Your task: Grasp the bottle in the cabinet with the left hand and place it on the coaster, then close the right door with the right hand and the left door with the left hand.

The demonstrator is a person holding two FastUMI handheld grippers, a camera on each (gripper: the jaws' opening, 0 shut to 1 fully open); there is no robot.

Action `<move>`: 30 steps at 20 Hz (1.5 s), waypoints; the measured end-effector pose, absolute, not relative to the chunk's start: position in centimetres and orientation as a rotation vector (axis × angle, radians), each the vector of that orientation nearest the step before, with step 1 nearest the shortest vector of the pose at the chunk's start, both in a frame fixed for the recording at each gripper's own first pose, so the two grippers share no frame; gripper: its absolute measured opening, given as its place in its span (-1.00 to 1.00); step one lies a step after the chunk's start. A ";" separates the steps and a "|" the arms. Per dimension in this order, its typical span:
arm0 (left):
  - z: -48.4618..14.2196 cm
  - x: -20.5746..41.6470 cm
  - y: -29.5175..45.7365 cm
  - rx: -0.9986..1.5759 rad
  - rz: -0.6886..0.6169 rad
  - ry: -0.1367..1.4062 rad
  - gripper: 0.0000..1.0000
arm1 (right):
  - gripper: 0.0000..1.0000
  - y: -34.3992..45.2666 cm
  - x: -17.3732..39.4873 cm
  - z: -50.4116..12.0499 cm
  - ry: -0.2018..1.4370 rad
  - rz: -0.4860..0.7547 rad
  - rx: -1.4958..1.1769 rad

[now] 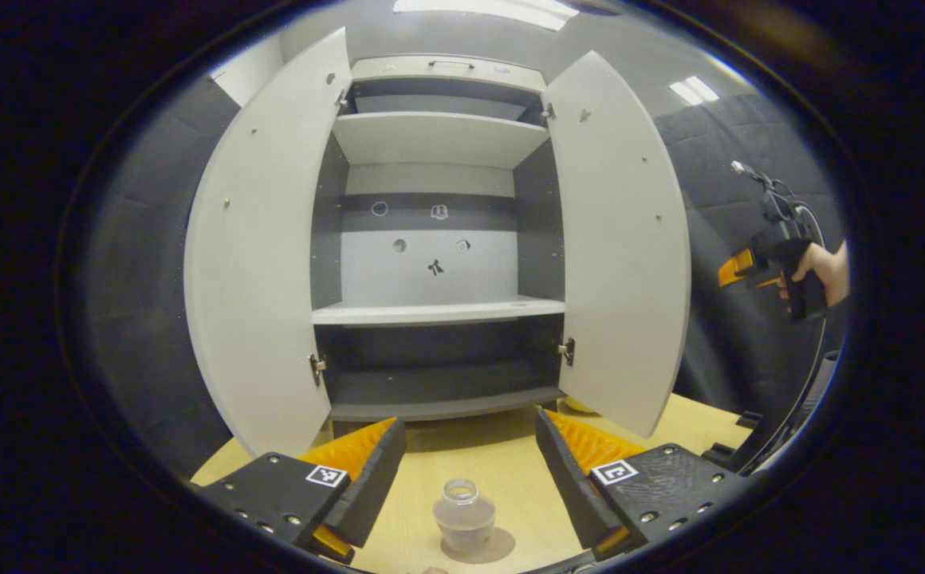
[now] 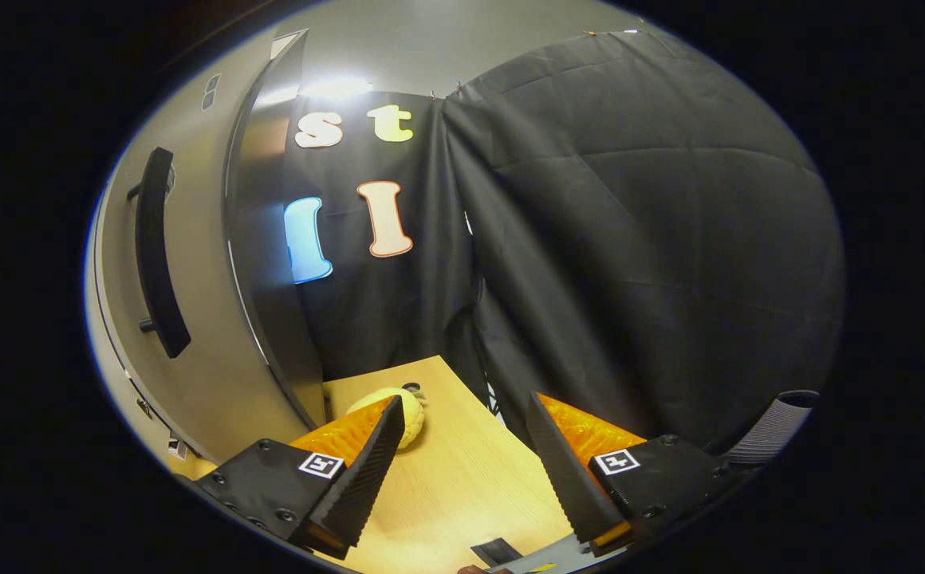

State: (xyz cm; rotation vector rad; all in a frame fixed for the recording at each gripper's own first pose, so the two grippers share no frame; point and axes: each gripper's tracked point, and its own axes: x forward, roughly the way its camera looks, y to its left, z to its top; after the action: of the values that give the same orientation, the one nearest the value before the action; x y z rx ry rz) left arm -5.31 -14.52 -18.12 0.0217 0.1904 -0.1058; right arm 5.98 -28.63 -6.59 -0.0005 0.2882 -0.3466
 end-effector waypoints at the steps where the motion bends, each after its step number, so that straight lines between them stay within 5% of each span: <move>1: -16.9 -5.0 -14.7 0.006 -0.078 0.192 0.89 | 0.96 -28.6 6.5 -6.6 0.278 -0.331 -0.011; 16: -6.0 -1.6 -6.2 0.004 0.379 0.257 1.00 | 0.96 -23.3 12.7 2.6 0.107 -0.024 -0.055; 19: -5.2 -2.0 -3.7 -0.042 0.405 0.215 0.89 | 0.95 -21.0 12.4 5.4 0.063 0.014 -0.057; 21: -5.2 -2.0 -2.0 -0.069 0.402 0.189 1.00 | 0.83 -19.5 12.2 6.8 0.051 0.032 -0.077; 30: -5.7 -2.0 1.3 -0.086 0.240 0.152 0.90 | 0.94 -17.8 10.6 7.8 0.051 -0.091 -0.124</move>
State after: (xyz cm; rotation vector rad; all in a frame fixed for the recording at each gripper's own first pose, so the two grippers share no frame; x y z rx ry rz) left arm -1.98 1.30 -5.65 -0.0858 0.1519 0.2395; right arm 10.57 -17.78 7.84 -0.1244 0.0507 -0.0908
